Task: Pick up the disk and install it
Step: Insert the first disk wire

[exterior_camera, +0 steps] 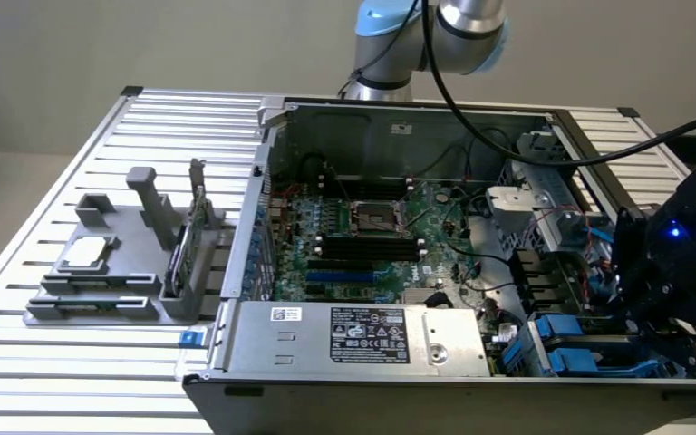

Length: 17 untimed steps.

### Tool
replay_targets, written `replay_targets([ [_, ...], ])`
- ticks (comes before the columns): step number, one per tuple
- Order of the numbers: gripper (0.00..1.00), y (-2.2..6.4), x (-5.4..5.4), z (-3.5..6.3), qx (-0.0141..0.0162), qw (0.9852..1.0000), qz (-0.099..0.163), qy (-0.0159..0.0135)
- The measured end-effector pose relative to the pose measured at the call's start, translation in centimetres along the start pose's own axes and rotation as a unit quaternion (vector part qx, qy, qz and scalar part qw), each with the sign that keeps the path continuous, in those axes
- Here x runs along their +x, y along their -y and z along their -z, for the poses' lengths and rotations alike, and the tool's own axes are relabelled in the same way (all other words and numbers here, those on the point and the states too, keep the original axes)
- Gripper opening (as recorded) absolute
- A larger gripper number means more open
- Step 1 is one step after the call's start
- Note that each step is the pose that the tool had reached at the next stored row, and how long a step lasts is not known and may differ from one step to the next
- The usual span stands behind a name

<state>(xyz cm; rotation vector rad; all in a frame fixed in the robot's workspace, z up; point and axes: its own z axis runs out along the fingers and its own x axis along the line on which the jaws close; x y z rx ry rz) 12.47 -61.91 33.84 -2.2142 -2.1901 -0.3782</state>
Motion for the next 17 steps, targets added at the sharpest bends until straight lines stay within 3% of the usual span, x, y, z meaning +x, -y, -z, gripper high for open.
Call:
replay_targets([
  [12,0.16,-0.02,0.24,-0.1,-0.0013,1.0,-0.005,0.0009],
  [17,0.16,-0.03,0.24,-0.13,-0.0019,1.0,-0.008,0.003],
])
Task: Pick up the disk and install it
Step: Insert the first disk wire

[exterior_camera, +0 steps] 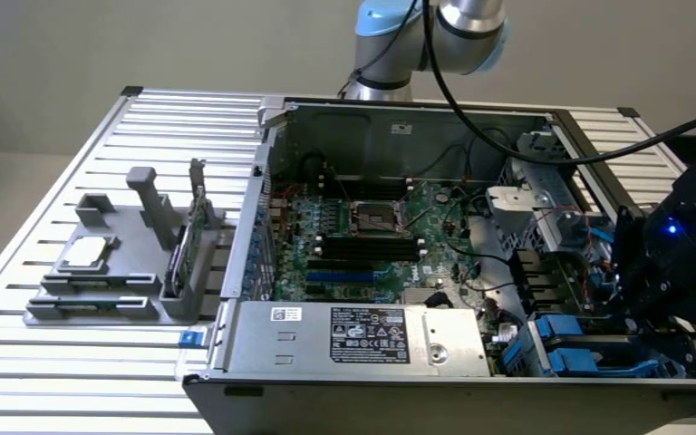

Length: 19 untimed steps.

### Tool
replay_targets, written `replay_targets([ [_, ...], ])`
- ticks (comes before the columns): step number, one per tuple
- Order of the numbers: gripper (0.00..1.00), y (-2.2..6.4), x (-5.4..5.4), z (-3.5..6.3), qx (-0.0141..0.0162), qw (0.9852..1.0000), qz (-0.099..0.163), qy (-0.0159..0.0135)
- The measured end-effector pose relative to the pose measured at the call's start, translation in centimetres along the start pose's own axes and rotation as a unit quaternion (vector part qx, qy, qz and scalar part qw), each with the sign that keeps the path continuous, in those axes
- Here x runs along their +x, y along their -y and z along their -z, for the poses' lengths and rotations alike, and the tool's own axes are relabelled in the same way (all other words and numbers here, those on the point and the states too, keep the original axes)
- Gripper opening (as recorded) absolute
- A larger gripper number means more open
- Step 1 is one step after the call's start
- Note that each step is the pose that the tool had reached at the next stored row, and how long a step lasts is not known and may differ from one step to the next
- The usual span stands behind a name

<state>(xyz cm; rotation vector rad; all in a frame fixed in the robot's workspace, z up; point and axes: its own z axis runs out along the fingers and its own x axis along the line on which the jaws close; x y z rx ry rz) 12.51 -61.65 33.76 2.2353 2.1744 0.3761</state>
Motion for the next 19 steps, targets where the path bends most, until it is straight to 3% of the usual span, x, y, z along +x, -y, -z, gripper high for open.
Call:
replay_targets([
  [19,0.16,0.01,0.21,-0.15,-0.0026,1.0,-0.008,0.0043],
])
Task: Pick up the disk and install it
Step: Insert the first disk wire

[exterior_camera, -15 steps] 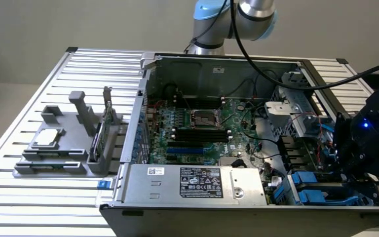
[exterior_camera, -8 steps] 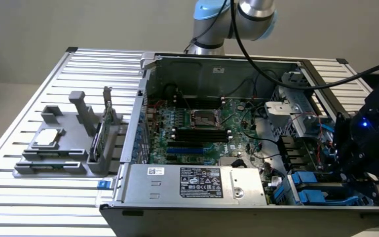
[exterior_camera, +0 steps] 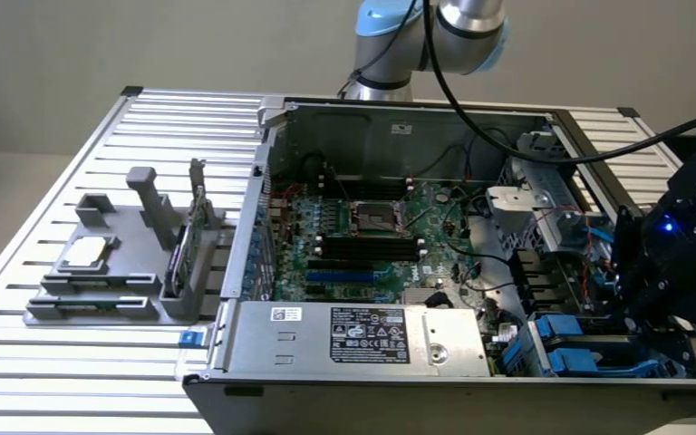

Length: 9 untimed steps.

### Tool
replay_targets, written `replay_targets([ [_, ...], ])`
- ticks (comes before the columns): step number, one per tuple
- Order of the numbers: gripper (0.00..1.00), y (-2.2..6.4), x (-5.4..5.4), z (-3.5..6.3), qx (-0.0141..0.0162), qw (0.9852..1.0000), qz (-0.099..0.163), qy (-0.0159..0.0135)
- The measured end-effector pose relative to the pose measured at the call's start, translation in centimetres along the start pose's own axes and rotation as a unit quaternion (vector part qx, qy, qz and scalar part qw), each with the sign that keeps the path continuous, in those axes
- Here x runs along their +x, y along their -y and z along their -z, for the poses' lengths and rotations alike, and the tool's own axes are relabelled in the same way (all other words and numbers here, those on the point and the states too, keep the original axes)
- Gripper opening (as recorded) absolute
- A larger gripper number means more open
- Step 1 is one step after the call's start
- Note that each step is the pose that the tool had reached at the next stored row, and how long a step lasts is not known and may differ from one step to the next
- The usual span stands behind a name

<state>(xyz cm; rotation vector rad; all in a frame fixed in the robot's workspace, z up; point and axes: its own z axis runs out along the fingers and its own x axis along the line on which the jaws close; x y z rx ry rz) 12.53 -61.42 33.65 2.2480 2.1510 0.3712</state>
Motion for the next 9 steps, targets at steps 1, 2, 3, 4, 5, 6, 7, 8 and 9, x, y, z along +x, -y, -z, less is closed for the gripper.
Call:
replay_targets([
  [1,0.16,0.0,0.0,-0.01,-0.0004,1.0,0.0,0.0],
  [2,0.16,0.0,0.0,-0.02,-0.0008,1.0,0.0,0.0001],
  [3,0.16,0.01,0.0,-0.04,-0.0012,1.0,0.0,0.0002],
  [4,0.16,0.01,0.0,-0.05,-0.0015,1.0,0.0,0.0003],
  [5,0.16,0.01,0.0,-0.07,-0.0017,1.0,0.0,0.0004],
  [6,0.16,0.02,-0.01,-0.08,-0.0019,1.0,0.0,0.0006],
  [7,0.16,0.02,-0.01,-0.1,-0.002,1.0,0.0,0.0008],
  [8,0.16,0.03,-0.02,-0.13,-0.002,1.0,0.001,0.0009],
  [9,0.16,0.05,-0.02,-0.17,-0.002,1.0,0.001,0.0009],
])
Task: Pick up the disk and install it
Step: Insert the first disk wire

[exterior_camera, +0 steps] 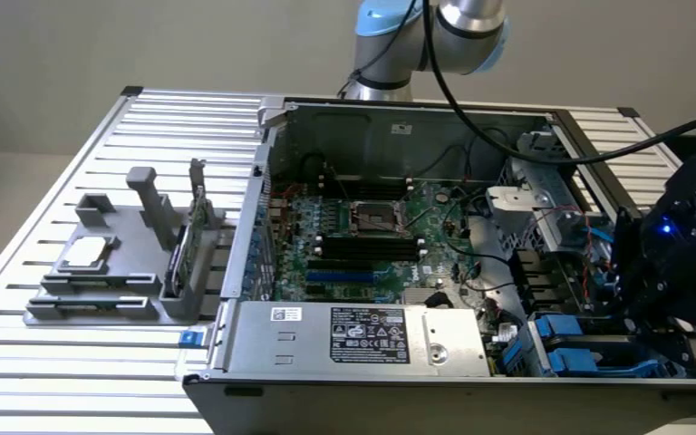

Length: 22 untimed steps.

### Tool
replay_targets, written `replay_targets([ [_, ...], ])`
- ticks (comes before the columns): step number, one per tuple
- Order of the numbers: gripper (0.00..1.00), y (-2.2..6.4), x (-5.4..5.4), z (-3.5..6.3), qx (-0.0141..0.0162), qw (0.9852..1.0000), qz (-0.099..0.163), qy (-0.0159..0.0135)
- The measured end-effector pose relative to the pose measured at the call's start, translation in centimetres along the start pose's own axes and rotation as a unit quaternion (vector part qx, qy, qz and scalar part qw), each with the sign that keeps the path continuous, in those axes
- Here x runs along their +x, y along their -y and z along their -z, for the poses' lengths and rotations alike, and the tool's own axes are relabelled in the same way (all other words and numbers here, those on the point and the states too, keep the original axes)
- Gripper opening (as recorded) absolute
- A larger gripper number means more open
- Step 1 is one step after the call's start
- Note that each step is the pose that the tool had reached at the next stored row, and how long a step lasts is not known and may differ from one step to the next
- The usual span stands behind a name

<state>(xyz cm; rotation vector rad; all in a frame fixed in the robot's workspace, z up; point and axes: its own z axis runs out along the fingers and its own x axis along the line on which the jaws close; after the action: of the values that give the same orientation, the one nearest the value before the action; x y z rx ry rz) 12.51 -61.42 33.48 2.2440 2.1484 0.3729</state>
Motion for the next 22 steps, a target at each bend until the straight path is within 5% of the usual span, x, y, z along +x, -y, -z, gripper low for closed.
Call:
replay_targets([
  [8,0.16,0.03,0.04,-0.1,-0.0001,1.0,0.001,0.0043],
  [16,0.16,-0.2,0.66,-0.34,-0.0004,0.9999,0.003,0.0149],
  [22,0.16,-0.28,0.79,-0.49,-0.0005,0.9998,0.003,0.019],
])
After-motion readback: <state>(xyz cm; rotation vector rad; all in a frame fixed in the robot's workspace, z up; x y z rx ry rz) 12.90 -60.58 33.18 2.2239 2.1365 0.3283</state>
